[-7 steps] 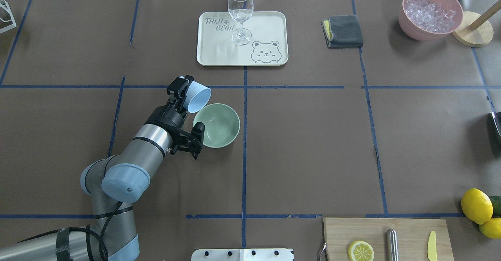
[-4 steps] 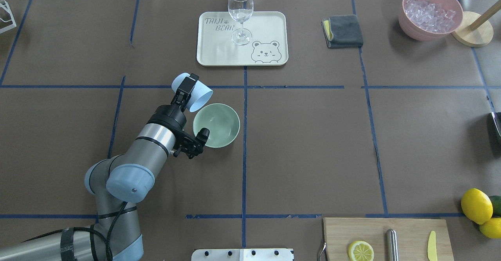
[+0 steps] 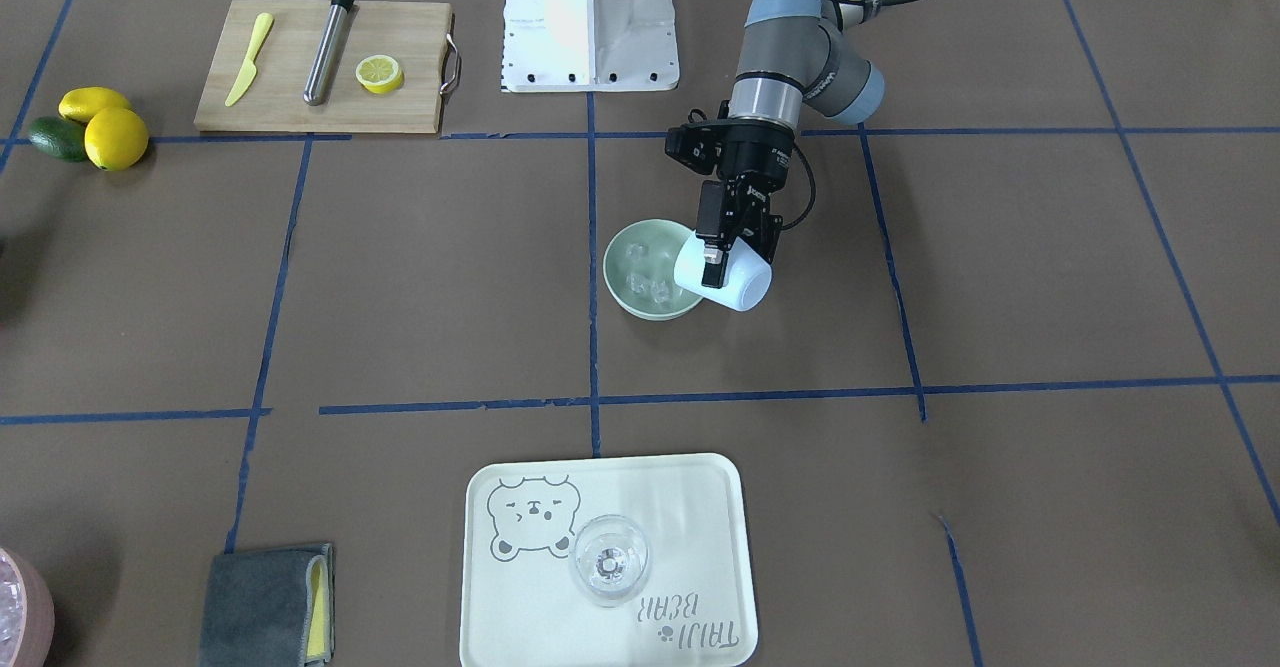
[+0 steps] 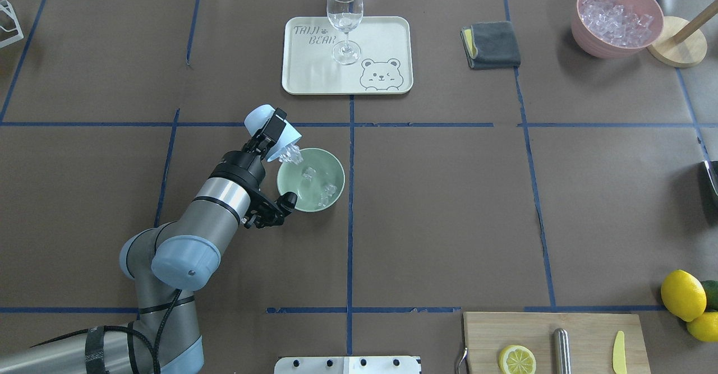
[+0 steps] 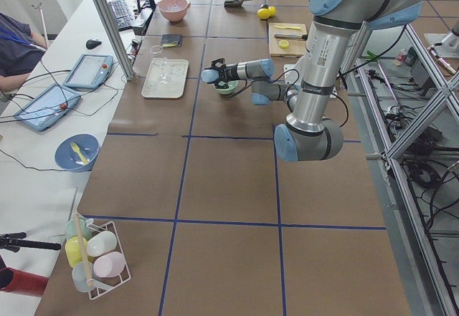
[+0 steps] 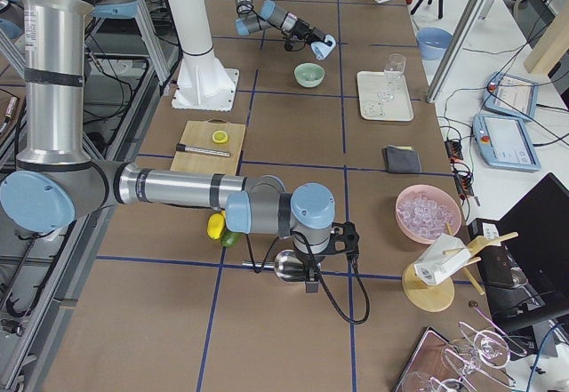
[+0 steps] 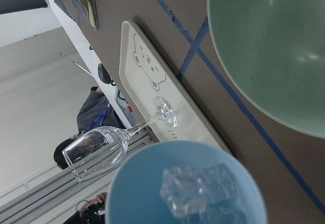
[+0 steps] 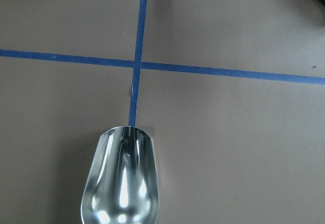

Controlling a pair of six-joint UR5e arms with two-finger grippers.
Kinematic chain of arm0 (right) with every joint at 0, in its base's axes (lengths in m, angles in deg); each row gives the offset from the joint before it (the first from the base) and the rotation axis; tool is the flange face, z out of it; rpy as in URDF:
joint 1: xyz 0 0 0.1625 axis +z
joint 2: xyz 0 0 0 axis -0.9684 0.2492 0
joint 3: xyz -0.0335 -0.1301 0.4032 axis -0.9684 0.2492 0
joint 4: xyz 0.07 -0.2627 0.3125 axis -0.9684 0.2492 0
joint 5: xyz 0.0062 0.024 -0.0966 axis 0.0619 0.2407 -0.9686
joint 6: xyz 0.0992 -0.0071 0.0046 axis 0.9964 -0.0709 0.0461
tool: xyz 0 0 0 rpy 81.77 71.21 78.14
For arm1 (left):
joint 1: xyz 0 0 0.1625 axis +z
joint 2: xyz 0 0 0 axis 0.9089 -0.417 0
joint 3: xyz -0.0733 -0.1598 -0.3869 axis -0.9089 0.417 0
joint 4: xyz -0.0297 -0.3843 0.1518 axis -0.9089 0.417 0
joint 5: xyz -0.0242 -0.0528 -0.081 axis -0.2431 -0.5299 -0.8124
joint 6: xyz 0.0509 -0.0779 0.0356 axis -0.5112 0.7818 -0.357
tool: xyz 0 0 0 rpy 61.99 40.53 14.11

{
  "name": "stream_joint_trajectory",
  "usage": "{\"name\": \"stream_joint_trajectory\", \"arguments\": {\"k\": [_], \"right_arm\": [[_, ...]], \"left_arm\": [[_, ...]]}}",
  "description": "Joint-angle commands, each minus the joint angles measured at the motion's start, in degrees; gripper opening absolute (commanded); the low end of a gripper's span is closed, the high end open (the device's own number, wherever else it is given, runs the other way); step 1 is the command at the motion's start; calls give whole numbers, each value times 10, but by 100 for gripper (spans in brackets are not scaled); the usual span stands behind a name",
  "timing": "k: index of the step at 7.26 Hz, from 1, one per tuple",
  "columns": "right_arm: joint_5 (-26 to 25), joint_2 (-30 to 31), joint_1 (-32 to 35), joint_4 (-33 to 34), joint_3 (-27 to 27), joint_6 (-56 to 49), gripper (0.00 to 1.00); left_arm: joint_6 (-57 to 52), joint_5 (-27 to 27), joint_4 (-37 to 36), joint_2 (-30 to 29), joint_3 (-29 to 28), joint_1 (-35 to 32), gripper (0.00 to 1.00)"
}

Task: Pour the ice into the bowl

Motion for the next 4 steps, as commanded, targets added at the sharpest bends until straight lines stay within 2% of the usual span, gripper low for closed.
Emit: {"name": "stream_joint_trajectory", "arguments": {"k": [1, 4], "right_arm": [[-1, 1, 1, 0, 1, 1, 100], [-1, 1, 3, 0, 2, 1, 100]], "left_arm": [[-15, 0, -1, 1, 0, 0, 0], [-13, 0, 3, 2, 6, -2, 0]]}}
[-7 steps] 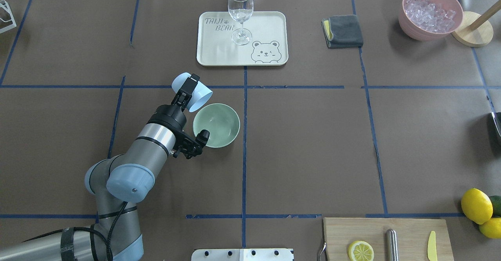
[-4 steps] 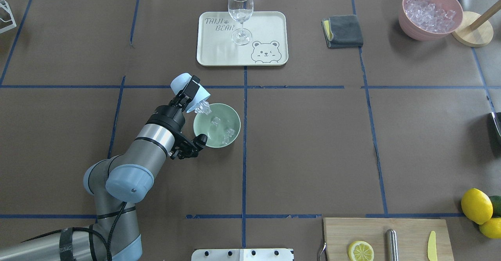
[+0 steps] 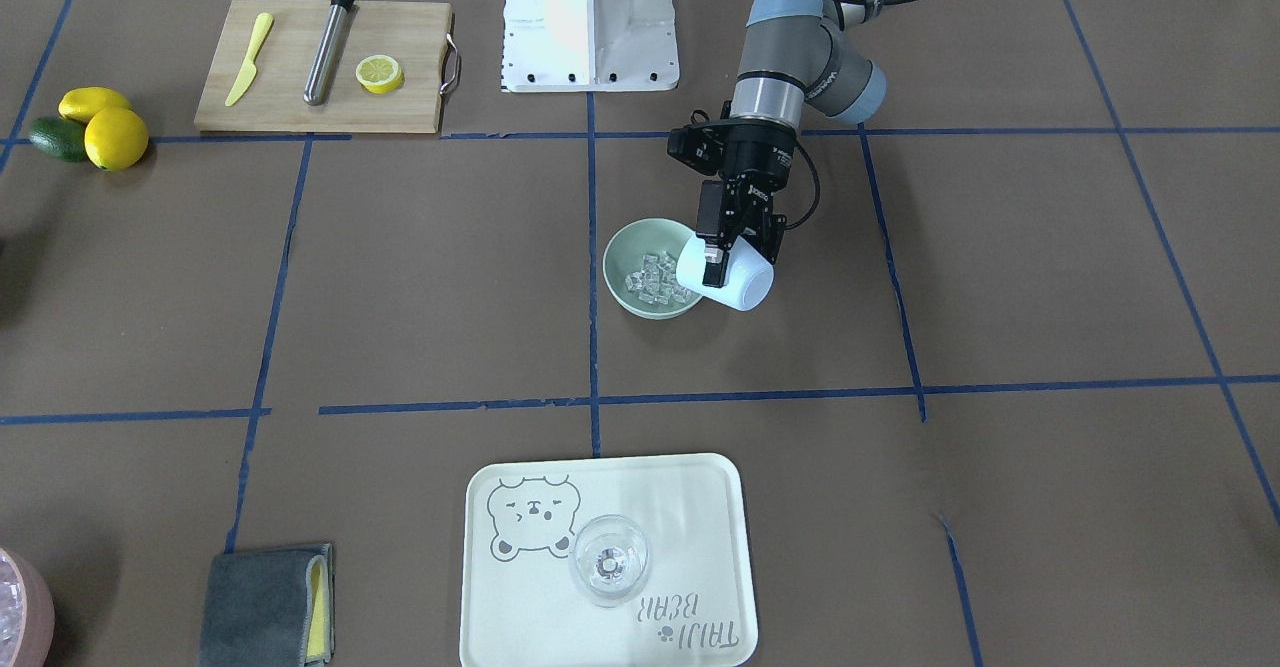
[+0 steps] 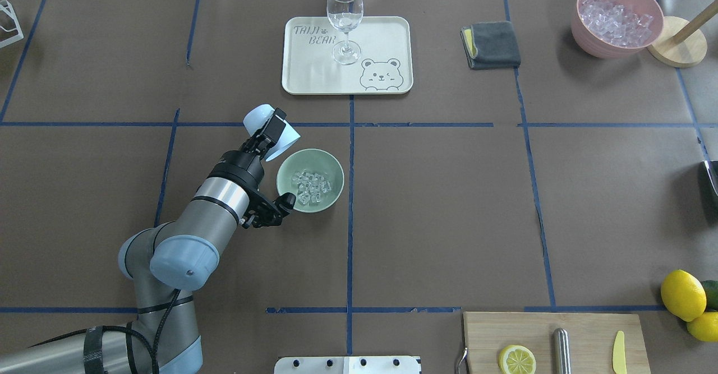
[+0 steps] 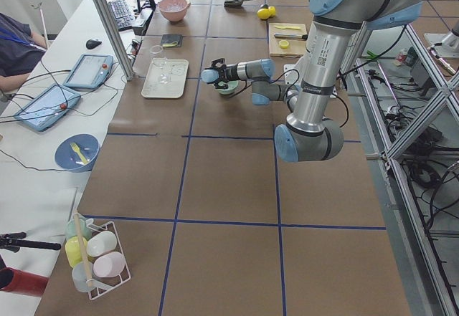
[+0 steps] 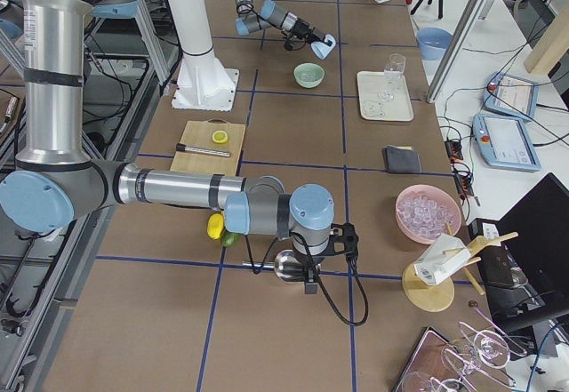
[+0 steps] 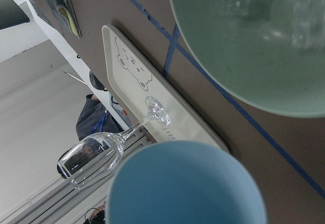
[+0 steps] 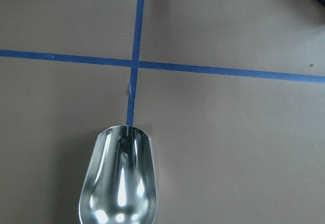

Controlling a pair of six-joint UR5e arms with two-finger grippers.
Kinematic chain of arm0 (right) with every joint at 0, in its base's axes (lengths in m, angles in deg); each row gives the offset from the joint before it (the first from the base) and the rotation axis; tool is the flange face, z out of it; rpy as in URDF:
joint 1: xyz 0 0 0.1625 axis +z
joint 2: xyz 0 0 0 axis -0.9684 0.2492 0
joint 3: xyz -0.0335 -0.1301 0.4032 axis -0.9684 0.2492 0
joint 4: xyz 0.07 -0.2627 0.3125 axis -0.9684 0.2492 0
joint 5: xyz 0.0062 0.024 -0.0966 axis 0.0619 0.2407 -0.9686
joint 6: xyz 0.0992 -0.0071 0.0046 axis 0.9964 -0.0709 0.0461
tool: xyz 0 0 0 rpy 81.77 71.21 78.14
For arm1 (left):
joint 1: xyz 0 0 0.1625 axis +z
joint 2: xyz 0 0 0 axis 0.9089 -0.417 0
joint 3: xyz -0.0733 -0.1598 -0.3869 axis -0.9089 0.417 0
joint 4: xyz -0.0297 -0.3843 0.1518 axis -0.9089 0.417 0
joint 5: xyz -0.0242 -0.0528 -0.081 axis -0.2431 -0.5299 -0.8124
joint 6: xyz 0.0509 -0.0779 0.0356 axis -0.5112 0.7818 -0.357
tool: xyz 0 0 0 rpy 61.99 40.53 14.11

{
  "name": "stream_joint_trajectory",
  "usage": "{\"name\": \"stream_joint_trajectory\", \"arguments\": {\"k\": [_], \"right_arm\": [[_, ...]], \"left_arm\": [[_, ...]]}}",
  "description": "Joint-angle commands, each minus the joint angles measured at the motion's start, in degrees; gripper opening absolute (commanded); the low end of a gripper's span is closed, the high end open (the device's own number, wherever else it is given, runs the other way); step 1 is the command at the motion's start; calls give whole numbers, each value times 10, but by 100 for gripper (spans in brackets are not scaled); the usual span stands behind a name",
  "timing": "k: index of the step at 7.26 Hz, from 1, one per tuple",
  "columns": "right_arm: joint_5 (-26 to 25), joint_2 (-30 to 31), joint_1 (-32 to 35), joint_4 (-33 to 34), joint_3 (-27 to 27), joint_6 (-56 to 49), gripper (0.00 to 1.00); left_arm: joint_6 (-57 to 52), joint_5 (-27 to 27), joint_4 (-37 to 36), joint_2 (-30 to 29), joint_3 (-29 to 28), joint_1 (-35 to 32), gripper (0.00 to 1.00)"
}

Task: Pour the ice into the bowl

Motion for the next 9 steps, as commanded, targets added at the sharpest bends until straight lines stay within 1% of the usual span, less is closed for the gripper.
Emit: {"name": "stream_joint_trajectory", "arguments": {"k": [1, 3, 4, 5, 6, 7, 8, 9], "right_arm": [[0, 0, 0, 0, 2, 0, 100], [0, 0, 0, 0, 2, 0, 100], [-1, 0, 0, 0, 2, -3, 100], [-2, 0, 2, 0, 2, -5, 100], [-3, 1, 3, 0, 3, -6, 100], [-4, 1, 3, 0, 3, -6, 100], [-4, 3, 3, 0, 4, -8, 100], [-4, 4, 8, 0, 3, -9, 100]], "left_arm": [[20, 0, 7, -4, 8, -3, 0], [184, -10, 10, -1, 20, -17, 0], [277, -86, 10, 1, 23, -45, 0], [298, -138, 10, 12, 36, -77, 0], [412, -141, 12, 37, 43, -86, 0], [593, -146, 26, 66, 44, -86, 0], [649, -165, 56, 73, 45, -89, 0], [783, -168, 82, 88, 49, -91, 0]]}}
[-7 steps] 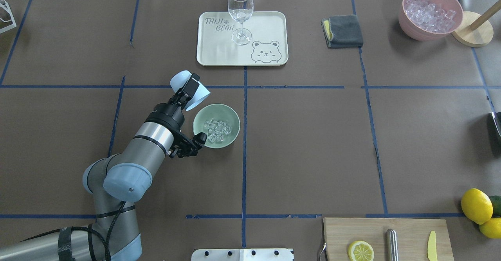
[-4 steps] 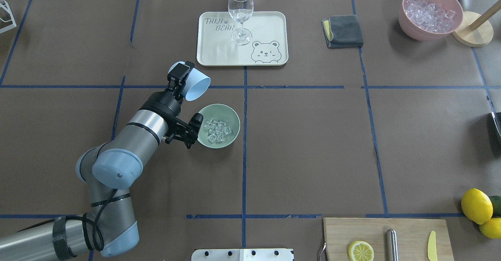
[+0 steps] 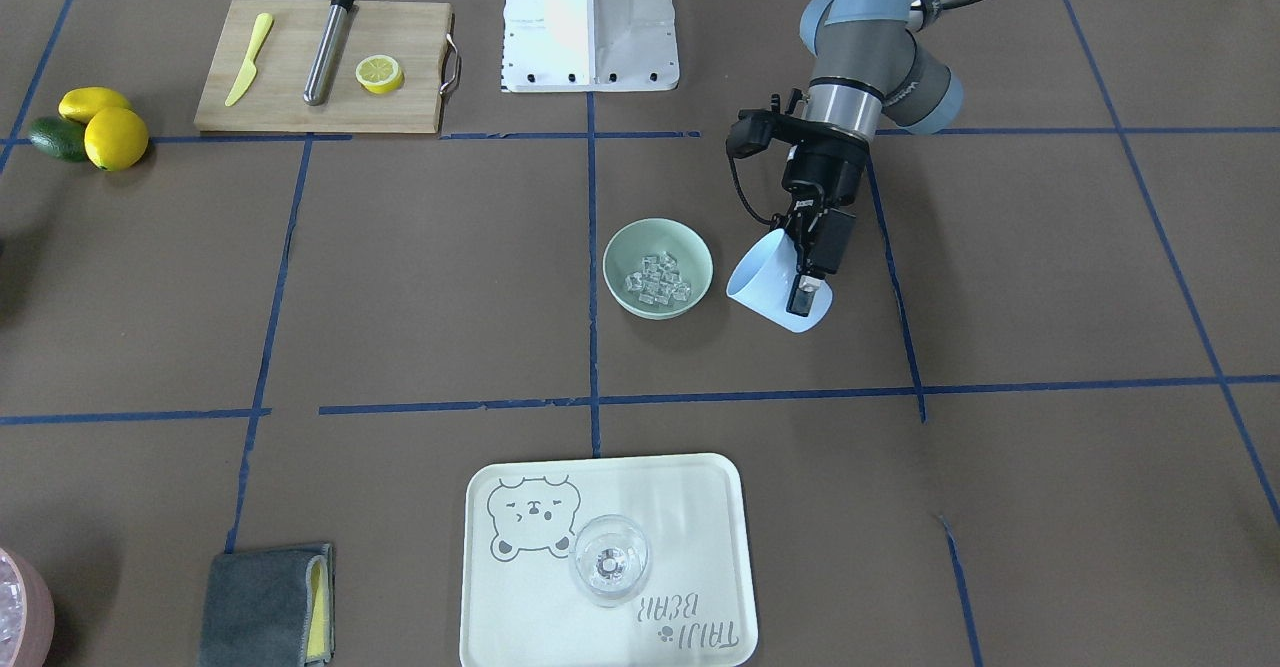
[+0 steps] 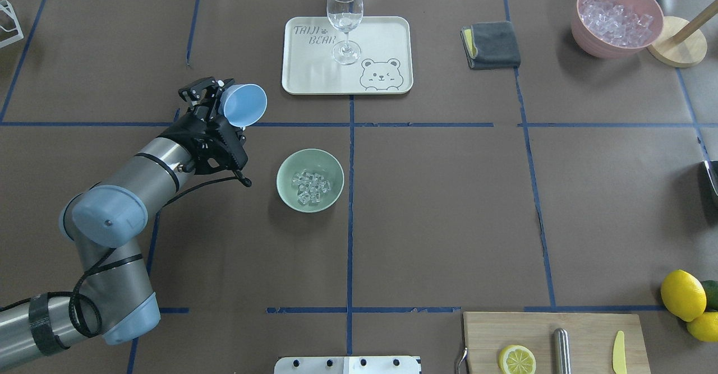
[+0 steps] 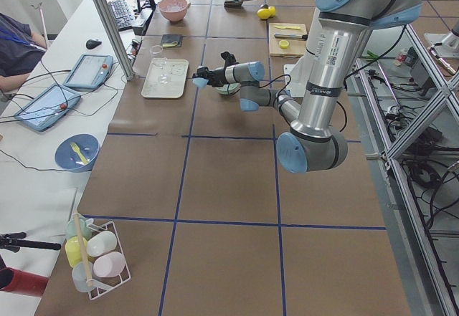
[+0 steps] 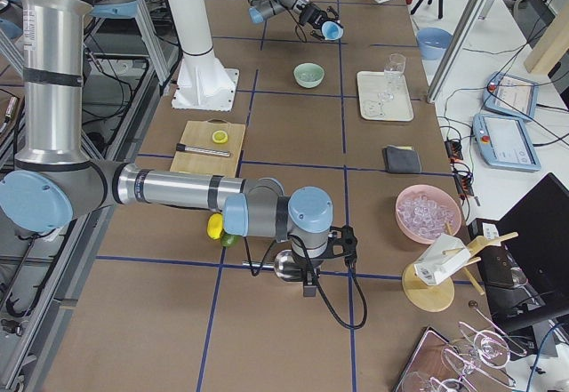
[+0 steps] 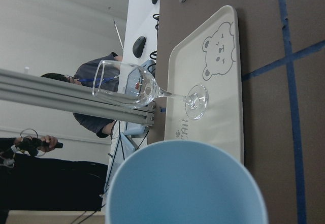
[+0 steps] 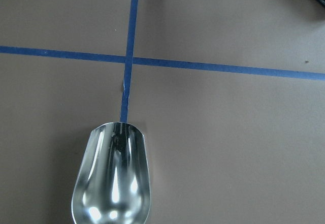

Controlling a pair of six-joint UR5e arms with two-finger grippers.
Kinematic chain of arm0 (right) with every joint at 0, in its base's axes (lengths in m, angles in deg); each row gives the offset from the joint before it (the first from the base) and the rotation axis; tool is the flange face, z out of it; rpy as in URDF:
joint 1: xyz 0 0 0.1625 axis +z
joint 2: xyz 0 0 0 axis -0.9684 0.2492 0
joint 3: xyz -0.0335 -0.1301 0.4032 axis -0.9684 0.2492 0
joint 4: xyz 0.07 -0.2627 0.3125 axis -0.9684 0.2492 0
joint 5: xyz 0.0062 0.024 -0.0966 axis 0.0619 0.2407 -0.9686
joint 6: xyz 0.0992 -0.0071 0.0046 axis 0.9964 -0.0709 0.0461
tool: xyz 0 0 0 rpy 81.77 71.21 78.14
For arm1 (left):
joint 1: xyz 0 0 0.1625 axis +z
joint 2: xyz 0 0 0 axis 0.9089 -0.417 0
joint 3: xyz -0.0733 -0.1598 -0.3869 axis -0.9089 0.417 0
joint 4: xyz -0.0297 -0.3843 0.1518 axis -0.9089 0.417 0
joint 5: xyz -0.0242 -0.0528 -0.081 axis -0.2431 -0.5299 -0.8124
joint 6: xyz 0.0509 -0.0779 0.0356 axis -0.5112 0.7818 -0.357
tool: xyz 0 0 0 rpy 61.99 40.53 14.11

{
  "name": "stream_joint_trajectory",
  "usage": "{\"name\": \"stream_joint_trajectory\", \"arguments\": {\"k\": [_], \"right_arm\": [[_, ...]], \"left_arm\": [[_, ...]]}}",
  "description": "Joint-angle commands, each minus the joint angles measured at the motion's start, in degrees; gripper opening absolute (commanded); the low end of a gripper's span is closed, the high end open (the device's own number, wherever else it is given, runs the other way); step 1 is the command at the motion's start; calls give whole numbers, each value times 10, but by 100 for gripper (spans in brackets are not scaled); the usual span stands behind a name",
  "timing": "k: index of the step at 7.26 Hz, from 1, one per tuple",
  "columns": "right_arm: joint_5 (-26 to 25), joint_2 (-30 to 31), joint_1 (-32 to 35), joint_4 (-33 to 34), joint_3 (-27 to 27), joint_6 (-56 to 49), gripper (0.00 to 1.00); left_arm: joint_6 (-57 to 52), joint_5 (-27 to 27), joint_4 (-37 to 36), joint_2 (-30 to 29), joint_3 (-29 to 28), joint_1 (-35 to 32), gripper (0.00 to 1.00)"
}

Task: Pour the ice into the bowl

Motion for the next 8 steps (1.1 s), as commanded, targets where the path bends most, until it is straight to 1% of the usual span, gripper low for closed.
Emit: {"name": "stream_joint_trajectory", "arguments": {"k": [1, 2, 3, 4, 5, 6, 7, 8], "right_arm": [[0, 3, 5, -1, 0, -1, 100], [0, 3, 5, -1, 0, -2, 100], [0, 3, 6, -1, 0, -2, 100], [-2, 6, 6, -2, -1, -2, 100], [-5, 6, 6, -2, -1, -2, 100], [-5, 6, 6, -1, -1, -1, 100], [-5, 7, 6, -1, -1, -1, 100], [-5, 6, 5, -1, -2, -1, 100]], "left_arm": [[250, -11, 31, 43, 20, -4, 0], [336, -9, 32, 92, 43, -4, 0], [348, -11, 37, 128, 47, -13, 0], [361, -9, 72, 161, 47, -27, 0], [411, -13, 121, 207, 45, -34, 0], [462, -12, 174, 244, 30, -34, 0], [507, -7, 248, 272, -2, -34, 0], [546, -5, 308, 279, -50, -33, 0]]}}
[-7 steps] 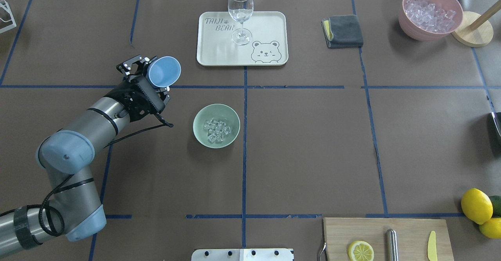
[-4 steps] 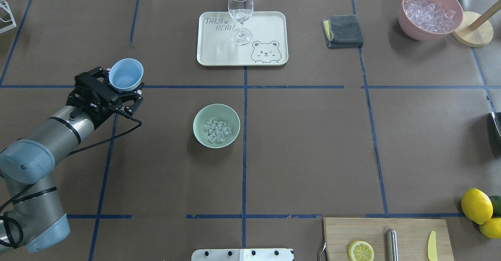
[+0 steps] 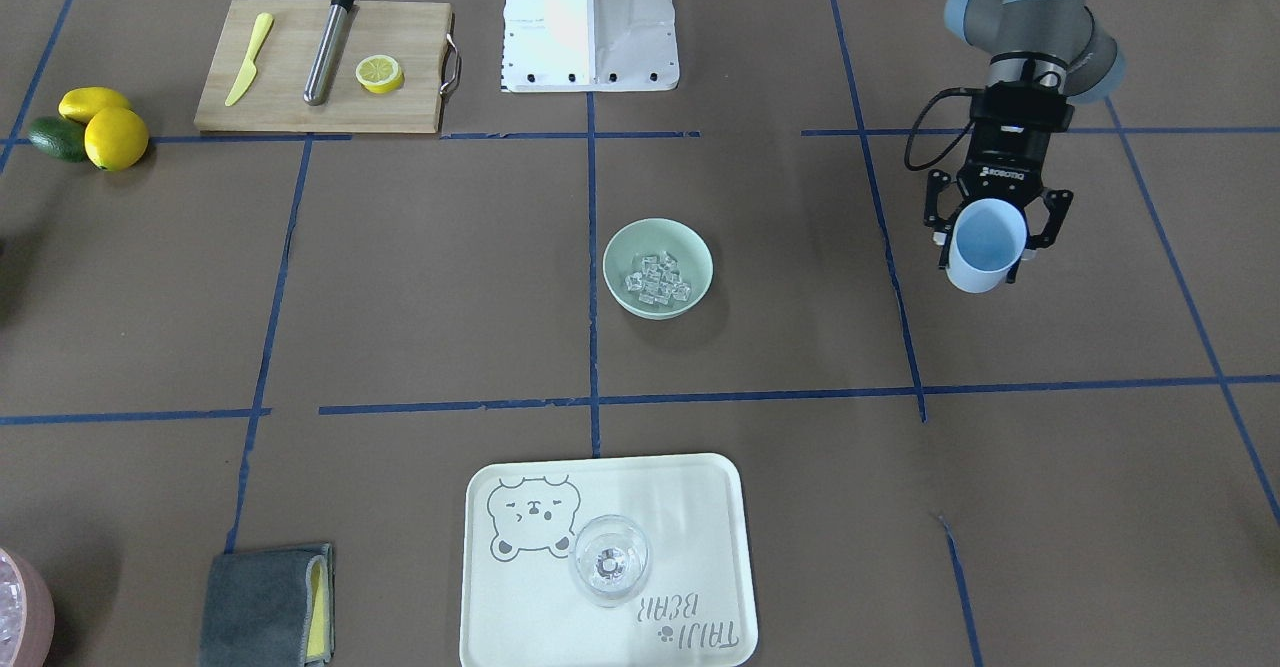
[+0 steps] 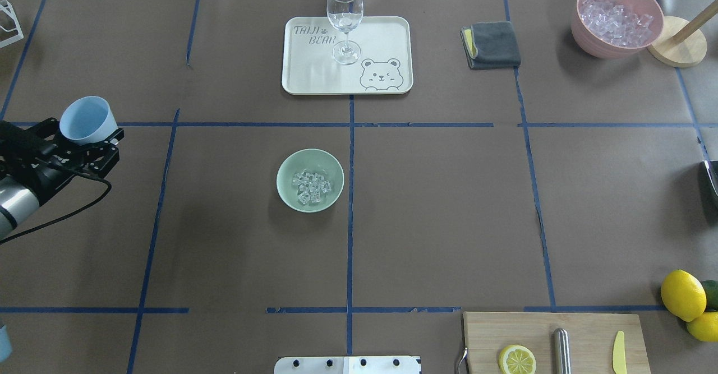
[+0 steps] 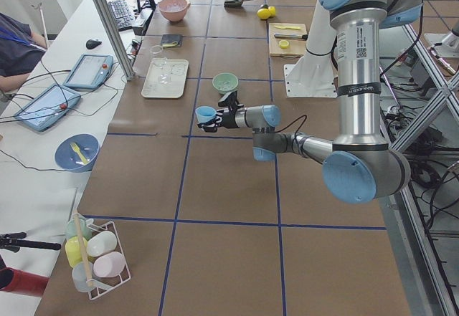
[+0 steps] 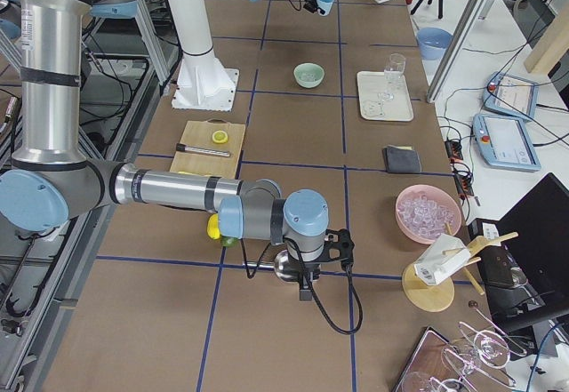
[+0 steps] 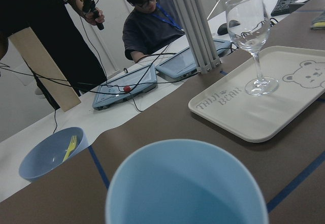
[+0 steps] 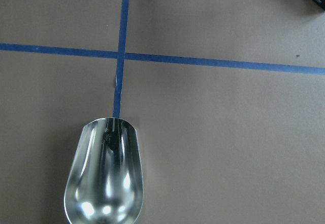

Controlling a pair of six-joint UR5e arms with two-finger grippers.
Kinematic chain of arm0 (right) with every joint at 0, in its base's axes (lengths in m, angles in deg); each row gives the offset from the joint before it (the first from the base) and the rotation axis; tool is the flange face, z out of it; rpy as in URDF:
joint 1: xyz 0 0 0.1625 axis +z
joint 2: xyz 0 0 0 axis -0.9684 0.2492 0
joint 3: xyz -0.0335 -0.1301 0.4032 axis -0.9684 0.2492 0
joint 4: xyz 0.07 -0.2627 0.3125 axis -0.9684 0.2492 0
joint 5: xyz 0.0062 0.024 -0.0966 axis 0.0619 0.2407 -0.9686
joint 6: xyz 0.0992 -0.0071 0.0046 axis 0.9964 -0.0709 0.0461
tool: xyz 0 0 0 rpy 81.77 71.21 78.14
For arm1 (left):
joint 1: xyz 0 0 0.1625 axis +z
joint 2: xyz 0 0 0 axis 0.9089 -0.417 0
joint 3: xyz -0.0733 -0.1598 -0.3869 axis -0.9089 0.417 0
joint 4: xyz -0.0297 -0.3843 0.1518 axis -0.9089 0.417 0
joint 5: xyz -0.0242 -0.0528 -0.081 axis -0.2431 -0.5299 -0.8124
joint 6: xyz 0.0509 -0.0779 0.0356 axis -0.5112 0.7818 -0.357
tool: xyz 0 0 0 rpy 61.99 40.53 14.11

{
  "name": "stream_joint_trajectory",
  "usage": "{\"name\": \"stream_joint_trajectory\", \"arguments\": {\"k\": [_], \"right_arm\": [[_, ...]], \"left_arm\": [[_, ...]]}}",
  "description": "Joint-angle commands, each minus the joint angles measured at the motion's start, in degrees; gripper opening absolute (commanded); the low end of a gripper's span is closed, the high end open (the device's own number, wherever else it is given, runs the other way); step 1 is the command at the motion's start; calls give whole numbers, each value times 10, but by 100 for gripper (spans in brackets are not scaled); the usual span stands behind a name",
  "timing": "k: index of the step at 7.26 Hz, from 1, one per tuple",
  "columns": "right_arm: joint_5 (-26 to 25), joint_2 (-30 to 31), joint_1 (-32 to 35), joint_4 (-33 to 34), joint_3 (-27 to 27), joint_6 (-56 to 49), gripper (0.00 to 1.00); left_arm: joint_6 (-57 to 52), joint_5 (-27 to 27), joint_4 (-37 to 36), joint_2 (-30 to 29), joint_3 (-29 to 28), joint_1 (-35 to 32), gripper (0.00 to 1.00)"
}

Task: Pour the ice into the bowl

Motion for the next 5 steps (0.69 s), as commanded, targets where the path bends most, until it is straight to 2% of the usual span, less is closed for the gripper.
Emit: {"name": "stream_joint_trajectory", "arguments": {"k": [1, 3, 5], "right_arm": [[0, 0, -1, 0, -1, 0, 100], [0, 0, 0, -1, -3, 1, 100], [0, 0, -1, -1, -3, 1, 100]], "left_arm": [[114, 8, 89, 20, -82, 0, 0], [120, 40, 89, 19, -129, 4, 0], [137, 103, 87, 16, -145, 7, 0]]}}
